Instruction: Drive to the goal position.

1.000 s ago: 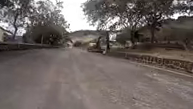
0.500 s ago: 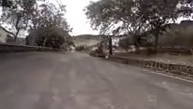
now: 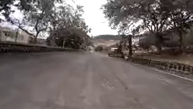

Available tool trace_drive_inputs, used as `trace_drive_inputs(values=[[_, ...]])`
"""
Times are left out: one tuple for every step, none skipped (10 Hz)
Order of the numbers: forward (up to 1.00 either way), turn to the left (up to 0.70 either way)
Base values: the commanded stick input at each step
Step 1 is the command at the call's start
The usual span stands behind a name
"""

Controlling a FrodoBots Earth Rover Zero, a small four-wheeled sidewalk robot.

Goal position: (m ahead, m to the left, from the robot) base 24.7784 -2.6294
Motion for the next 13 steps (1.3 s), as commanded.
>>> trace_drive_inputs(values=[[0.7, 0.24], [0.7, 0.07], [0.7, 0.0], [0.7, 0.0], [0.7, 0.0], [0.7, 0.0], [0.7, 0.0], [0.7, 0.0], [0.7, 0.0], [0.7, 0.0], [0.7, 0.0], [0.7, 0.0], [0.7, 0.0]])
